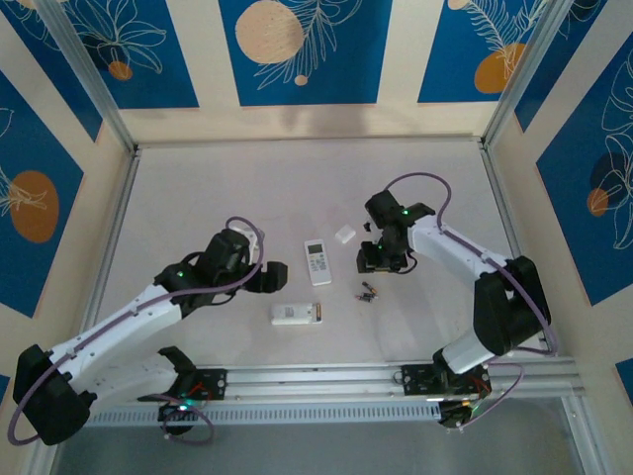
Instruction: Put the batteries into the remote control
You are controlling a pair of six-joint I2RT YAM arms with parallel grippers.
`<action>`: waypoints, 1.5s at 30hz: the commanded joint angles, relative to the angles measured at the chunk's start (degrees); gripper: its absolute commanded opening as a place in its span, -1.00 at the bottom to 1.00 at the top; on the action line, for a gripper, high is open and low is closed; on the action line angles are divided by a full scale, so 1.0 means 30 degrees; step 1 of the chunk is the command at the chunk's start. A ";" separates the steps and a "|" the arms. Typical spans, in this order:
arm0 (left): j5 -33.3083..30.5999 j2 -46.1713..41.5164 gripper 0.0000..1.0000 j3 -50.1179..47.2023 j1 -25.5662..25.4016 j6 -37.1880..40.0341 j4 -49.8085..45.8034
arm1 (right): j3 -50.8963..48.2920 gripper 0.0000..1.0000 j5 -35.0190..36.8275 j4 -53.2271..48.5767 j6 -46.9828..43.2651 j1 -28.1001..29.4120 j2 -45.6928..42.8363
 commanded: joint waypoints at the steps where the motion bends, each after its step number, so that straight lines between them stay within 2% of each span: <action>1: 0.0546 -0.0298 0.85 -0.0553 -0.0117 -0.0224 0.0872 | -0.0419 -0.16 -0.0239 -0.0100 -0.0439 -0.0007 0.0723; 11: 0.0408 0.0147 0.89 -0.0770 -0.0091 -0.0785 0.1130 | -0.0600 -0.17 0.1516 0.0799 0.0029 0.0659 0.2994; 23: 0.0136 0.0212 0.92 -0.0783 0.0014 -0.1488 0.0778 | -0.0465 -0.57 0.2678 0.1260 0.0169 0.1412 0.4912; 27: 0.0049 0.0242 0.93 -0.0842 0.0058 -0.1654 0.0814 | -0.0309 -0.62 0.3044 0.1229 0.0022 0.1457 0.4970; 34: -0.0032 0.0288 0.94 -0.0842 0.0142 -0.1723 0.0914 | 0.0172 -0.73 0.2922 0.1089 0.0693 0.1580 0.3851; 40: -0.0470 0.0362 0.94 -0.0985 0.0342 -0.1677 0.0867 | 0.1055 -0.77 0.2898 0.0320 0.3769 0.2032 0.1460; 45: -0.0452 0.0264 0.95 -0.1104 0.0693 -0.1472 0.0760 | 0.1144 -0.79 0.2890 -0.0031 0.6370 0.3450 -0.0111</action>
